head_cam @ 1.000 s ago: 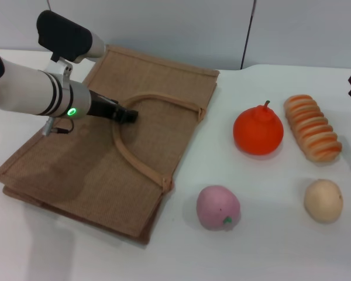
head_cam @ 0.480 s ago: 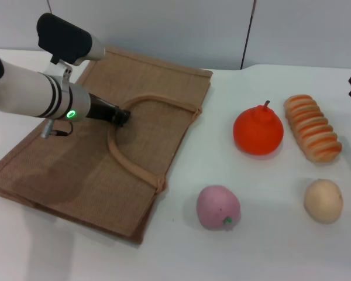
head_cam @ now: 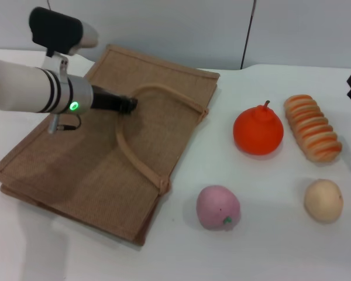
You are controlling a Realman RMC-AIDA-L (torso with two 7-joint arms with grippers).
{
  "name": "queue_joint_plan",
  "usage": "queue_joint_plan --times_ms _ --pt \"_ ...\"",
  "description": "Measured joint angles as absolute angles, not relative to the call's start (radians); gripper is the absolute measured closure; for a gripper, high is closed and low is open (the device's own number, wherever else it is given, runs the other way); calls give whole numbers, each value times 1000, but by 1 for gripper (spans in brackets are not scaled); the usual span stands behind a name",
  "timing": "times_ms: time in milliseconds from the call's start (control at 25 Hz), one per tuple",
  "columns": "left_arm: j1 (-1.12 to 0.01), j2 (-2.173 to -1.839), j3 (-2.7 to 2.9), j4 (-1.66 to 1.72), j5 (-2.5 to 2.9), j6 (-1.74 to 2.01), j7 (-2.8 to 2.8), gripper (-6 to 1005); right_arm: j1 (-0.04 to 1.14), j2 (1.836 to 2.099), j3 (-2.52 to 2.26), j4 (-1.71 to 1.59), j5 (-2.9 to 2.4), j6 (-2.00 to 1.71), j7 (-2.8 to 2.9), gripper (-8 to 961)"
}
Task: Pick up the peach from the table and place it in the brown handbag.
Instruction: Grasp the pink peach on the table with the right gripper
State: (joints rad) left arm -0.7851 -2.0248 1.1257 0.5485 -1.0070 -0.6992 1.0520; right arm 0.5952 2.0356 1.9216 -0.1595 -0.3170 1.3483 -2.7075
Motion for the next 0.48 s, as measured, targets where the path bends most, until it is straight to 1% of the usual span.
queue_joint_plan --times_ms 240,480 --pt "-715 -2019 1123 602 -1192 -724 1144 874 614 2035 1883 -160 -372 1349 -2707 137" --pt "-656 -2006 1048 599 -1423 -812 1312 868 633 2026 1787 -133 -511 1359 -2707 137"
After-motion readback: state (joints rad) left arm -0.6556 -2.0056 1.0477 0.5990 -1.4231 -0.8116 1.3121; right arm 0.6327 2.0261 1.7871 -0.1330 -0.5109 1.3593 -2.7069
